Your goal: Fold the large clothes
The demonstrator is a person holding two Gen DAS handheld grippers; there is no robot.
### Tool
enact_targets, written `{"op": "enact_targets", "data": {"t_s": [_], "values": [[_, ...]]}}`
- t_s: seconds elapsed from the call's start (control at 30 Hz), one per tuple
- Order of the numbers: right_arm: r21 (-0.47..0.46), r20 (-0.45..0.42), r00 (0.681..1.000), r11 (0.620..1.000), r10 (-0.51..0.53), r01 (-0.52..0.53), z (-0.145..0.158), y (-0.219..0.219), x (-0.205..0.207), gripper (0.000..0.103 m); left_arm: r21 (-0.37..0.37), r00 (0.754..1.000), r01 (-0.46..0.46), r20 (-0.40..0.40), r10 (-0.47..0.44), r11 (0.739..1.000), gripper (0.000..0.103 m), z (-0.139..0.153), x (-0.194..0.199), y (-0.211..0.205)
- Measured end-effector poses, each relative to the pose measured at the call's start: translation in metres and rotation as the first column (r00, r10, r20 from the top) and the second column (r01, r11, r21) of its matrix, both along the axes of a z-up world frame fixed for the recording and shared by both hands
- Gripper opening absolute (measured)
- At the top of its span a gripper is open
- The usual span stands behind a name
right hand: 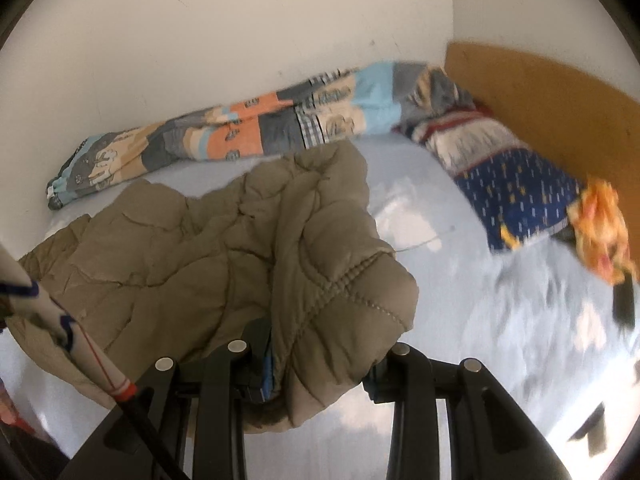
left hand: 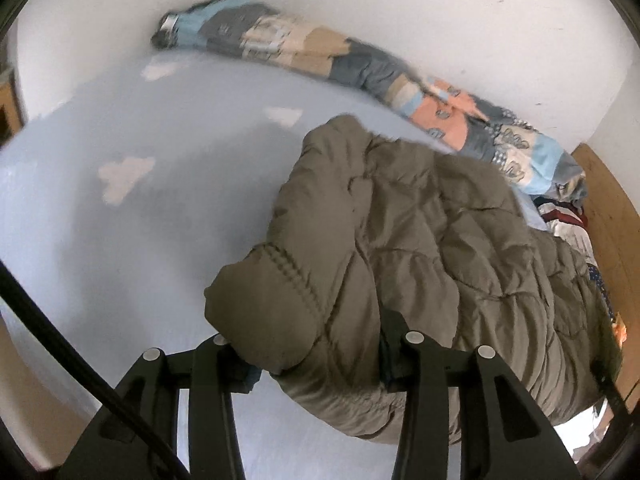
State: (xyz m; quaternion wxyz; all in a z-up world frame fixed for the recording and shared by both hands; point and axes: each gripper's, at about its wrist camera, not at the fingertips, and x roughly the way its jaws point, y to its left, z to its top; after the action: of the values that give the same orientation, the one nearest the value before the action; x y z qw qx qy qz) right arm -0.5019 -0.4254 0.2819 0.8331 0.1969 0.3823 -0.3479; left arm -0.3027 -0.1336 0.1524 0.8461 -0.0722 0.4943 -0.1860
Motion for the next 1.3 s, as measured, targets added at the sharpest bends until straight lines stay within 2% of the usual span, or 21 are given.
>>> {"op": "enact_targets", "data": {"t_s": [0.1,0.17,0.23,0.3,0.37,0.47,0.53,0.6,0.67,0.7,0.8,0.9,0.97,1.07,1.2,1.3], "values": [[0.105,-0.005,0.999,0.994,-0.037,0.037,-0.024,-0.002,-0.012,0.035,-0.041,0.994,-0.039,-0.105,0.035,0.998,0.049,-0.024,0.007,0.011],[0.176,-0.034,0.997,0.982,-0.068,0.073,-0.048,-0.012,-0.017,0.036,-0.099,0.977,-0.091,-0.201,0.07,0.991,0.055,-0.042,0.015,0.023],[0.256,-0.035,0.994,0.961,-0.101,0.106,-0.066,-0.023,-0.023,0.038,-0.142,0.962,-0.124,-0.26,0.084,0.982,0.06,-0.052,0.019,0.031],[0.315,-0.032,0.992,0.94,-0.126,0.129,-0.081,-0.03,-0.029,0.044,-0.161,0.952,-0.147,-0.292,0.095,0.976,0.066,-0.057,0.02,0.036],[0.369,-0.016,0.989,0.918,-0.148,0.144,-0.087,-0.035,-0.036,0.049,-0.188,0.939,-0.176,-0.325,0.108,0.966,0.066,-0.057,0.018,0.045],[0.428,0.014,0.982,0.888,-0.191,0.167,-0.085,-0.039,-0.049,0.064,-0.232,0.934,-0.218,-0.332,0.133,0.948,0.066,-0.045,0.006,0.061],[0.467,0.051,0.972,0.866,-0.229,0.179,-0.078,-0.037,-0.064,0.072,-0.252,0.937,-0.239,-0.315,0.154,0.938,0.066,-0.032,-0.003,0.072],[0.468,0.073,0.963,0.862,-0.258,0.195,-0.067,-0.032,-0.078,0.077,-0.26,0.948,-0.257,-0.257,0.19,0.931,0.066,-0.011,-0.014,0.081],[0.415,0.079,0.954,0.88,-0.289,0.232,-0.05,-0.023,-0.093,0.078,-0.249,0.965,-0.239,-0.172,0.2,0.939,0.066,0.012,-0.019,0.083],[0.383,0.092,0.952,0.893,-0.293,0.238,-0.042,-0.016,-0.095,0.078,-0.226,0.976,-0.212,-0.093,0.196,0.951,0.066,0.032,-0.026,0.076],[0.259,0.147,0.956,0.943,-0.254,0.211,-0.008,0.002,-0.092,0.078,-0.158,0.993,-0.08,0.078,0.093,0.984,0.067,0.072,-0.036,0.038],[0.144,0.169,0.978,0.984,-0.124,0.1,0.019,0.017,-0.063,0.078,-0.056,0.98,0.047,0.195,-0.035,0.997,0.07,0.089,-0.049,-0.011],[0.091,0.15,0.988,0.996,-0.03,0.016,0.024,0.026,-0.034,0.078,0.015,0.957,0.141,0.254,-0.14,0.99,0.07,0.085,-0.064,-0.049],[0.083,0.127,0.99,0.994,0.054,-0.065,0.012,0.033,0.002,0.078,0.123,0.934,0.214,0.264,-0.24,0.969,0.07,0.056,-0.072,-0.097],[0.112,0.051,0.994,0.989,0.094,-0.099,-0.027,0.04,0.048,0.076,0.174,0.942,0.22,0.219,-0.255,0.96,0.07,0.013,-0.065,-0.13],[0.093,-0.039,0.987,0.984,0.153,-0.149,-0.057,0.049,0.072,0.077,0.234,0.932,0.238,0.217,-0.289,0.943,0.071,-0.017,-0.061,-0.139]]}}
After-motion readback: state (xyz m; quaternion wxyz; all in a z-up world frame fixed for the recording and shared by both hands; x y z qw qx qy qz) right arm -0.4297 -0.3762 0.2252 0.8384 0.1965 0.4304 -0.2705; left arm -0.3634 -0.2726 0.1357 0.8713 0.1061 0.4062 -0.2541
